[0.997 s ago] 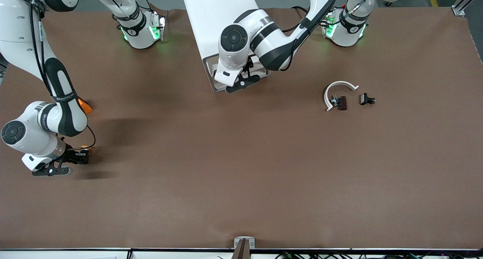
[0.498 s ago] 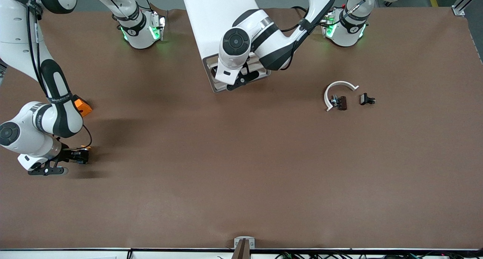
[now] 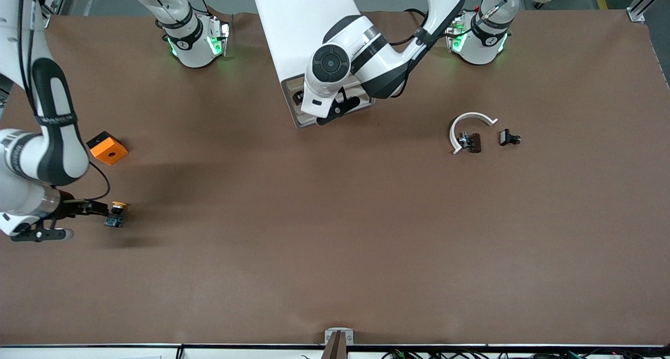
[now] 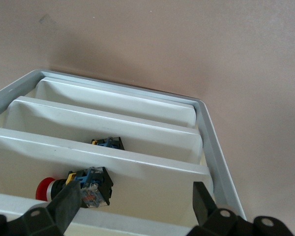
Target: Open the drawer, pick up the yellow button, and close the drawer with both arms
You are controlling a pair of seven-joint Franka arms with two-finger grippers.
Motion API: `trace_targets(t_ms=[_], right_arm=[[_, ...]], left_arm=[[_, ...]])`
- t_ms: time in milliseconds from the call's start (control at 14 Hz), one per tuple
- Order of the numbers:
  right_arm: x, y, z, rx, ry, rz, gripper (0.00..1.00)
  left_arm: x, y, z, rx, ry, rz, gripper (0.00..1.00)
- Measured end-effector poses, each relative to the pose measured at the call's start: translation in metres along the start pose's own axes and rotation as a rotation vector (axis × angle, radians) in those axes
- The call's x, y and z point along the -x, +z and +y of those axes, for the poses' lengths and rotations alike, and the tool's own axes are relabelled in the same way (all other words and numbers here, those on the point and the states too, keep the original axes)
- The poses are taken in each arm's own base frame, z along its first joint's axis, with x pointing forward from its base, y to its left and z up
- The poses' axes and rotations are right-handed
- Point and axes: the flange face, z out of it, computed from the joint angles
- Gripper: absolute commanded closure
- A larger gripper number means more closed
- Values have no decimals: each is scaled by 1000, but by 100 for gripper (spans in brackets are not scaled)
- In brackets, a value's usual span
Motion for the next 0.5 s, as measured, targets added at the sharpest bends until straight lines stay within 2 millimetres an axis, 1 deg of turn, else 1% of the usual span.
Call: trace_targets(t_ms=[142, 285, 356, 498], right_arm=[[9, -43, 0, -4, 3, -6, 0], [20, -84, -1, -12, 7, -23, 0], [25, -102, -1, -22, 12, -33, 0], [35, -136, -5, -60, 30, -55, 0]], left_arm=[[-1, -1, 0, 2, -7, -5, 0], [-6, -7, 1, 18, -20, -14, 0], [-12, -15, 1, 31, -32, -14, 0], [-35, -37, -1, 68, -65, -13, 0]])
